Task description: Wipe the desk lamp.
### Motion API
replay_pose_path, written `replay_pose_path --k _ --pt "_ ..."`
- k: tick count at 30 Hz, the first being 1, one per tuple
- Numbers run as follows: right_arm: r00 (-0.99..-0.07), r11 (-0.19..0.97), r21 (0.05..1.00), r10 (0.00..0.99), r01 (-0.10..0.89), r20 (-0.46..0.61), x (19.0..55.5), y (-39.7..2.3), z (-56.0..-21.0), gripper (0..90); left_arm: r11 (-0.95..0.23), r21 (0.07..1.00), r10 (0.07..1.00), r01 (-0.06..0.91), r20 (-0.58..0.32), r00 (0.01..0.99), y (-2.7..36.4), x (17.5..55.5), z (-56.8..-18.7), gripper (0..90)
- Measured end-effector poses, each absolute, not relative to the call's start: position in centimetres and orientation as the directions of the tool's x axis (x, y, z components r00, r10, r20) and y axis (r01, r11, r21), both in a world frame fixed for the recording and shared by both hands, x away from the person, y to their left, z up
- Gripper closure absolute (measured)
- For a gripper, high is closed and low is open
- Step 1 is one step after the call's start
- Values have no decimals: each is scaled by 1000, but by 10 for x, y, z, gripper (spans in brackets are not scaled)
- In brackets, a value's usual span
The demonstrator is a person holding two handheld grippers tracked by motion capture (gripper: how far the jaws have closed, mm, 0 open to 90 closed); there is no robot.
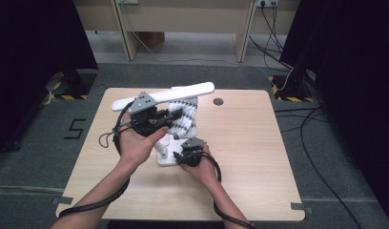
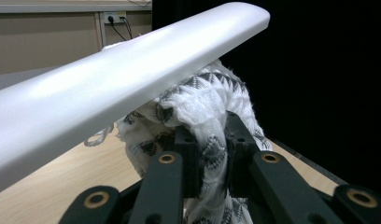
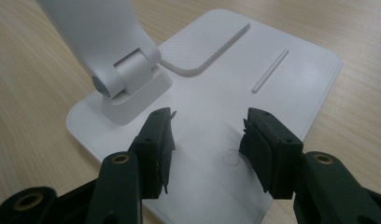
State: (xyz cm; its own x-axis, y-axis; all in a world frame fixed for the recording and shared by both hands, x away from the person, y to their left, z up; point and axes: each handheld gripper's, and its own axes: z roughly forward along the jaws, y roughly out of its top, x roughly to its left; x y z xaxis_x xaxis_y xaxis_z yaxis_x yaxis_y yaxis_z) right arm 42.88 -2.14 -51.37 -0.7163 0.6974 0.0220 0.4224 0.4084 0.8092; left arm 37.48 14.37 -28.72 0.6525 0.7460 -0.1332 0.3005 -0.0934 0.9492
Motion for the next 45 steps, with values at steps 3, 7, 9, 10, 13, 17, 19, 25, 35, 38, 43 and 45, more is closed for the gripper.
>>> replay_pose_path --k 3,7,9,10,13,17,19,25,35,38,43,45 --pt "-716 408 810 698 422 22 429 -21 -514 520 -91 949 753 300 -132 645 151 373 -288 787" --pt "-716 409 808 698 423 22 429 -21 -514 520 -85 950 760 301 -133 636 161 370 -290 787" --pt "-717 409 809 697 422 22 429 -21 -514 520 -80 950 764 302 -136 630 165 368 -291 787" --pt "-717 408 809 697 422 22 429 -21 -514 520 -77 950 766 302 -137 628 168 367 -292 787" --pt "-716 409 809 698 423 21 429 -21 -514 520 -60 951 774 304 -148 616 176 365 -295 787" --pt "-716 410 808 698 424 21 429 -21 -513 520 -39 951 781 305 -162 604 186 360 -296 788" --pt "-716 411 807 698 424 21 429 -21 -513 520 -37 952 782 303 -161 602 190 359 -297 788" --pt "-715 411 805 699 427 23 429 -21 -513 521 -18 952 795 306 -172 581 206 353 -301 788" --pt "-714 412 805 700 426 19 429 -21 -513 521 6 952 809 305 -184 559 225 347 -306 788" --pt "-715 412 806 699 424 19 429 -21 -513 521 16 952 810 304 -191 555 229 345 -308 788" --pt "-715 413 805 699 426 20 429 -21 -513 521 19 954 805 298 -192 561 235 339 -309 788" --pt "-715 413 805 699 426 19 429 -21 -513 521 12 955 802 297 -187 567 236 337 -311 788"
